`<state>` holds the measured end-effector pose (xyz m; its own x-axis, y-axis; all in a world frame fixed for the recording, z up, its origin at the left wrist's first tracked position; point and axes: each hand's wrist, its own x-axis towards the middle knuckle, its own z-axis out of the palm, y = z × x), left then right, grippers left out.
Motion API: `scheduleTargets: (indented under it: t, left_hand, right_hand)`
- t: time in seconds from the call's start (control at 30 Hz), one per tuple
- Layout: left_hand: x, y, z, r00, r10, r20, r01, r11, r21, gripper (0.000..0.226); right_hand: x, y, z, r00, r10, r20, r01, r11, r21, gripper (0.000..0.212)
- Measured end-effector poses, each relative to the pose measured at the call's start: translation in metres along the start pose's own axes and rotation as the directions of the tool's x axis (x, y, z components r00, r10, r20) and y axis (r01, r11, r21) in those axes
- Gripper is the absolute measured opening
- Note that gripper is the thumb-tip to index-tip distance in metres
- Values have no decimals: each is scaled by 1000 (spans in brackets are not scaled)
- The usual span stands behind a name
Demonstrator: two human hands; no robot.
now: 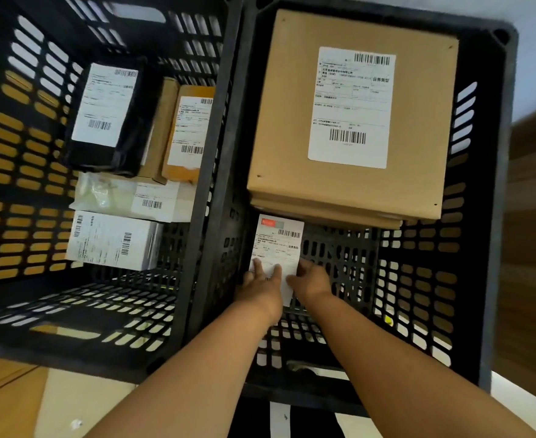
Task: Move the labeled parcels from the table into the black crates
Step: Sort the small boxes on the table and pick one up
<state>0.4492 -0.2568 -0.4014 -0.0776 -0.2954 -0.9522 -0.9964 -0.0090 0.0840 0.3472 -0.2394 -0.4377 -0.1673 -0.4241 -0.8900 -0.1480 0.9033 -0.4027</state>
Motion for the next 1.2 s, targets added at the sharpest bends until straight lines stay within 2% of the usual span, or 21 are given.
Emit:
scheduleTargets:
  t: [0.2,0.33,0.5,0.73,0.83,0.9,0.97,1.0,1.03,1.1,1.2]
  left_hand:
    - [-5,1,-3,999,17,-38,-14,995,94,90]
    - [-12,-2,-6,997,31,-69,-24,995,96,86]
    - [-35,1,-21,989,57,-136,-60,998,-21,79]
    - [-39,3,-27,987,-76,-139,50,981,-186,77]
    - [-21,1,-21,984,-94,-148,52,962,-269,85]
    - [-8,0,-15,983,-92,-160,37,947,-319,80]
    - [3,-2,-7,974,-49,-223,-11,965,-261,58]
    - [10,-4,-3,958,-34,-286,-17,984,-176,56]
    - [16,-7,2,948,-38,-315,-15,986,-166,64]
    - [23,-10,6,947,-57,-317,-9,979,-205,71]
    - [22,-9,3,946,-72,-317,11,982,-191,65]
  right_hand:
    - [-2,-1,-14,994,-93,49,96,994,-52,60]
    - [-12,-9,-27,997,-69,20,70,996,-60,68]
    - [-32,-18,-47,998,-69,-3,69,995,-70,62]
    - [-43,-15,-43,992,-68,111,86,983,-163,53]
    - [-28,-4,-26,983,-82,166,104,986,-131,62]
    - [-23,-1,-19,982,-72,175,93,989,-117,71]
    - [-19,1,-12,977,-90,195,114,987,-116,74]
    - [-18,2,-9,975,-99,200,127,983,-135,74]
    - [-18,2,-6,974,-113,198,144,978,-150,73]
    - [-20,1,-2,974,-126,190,158,973,-167,72]
    - [-16,2,-2,971,-119,206,159,970,-185,70]
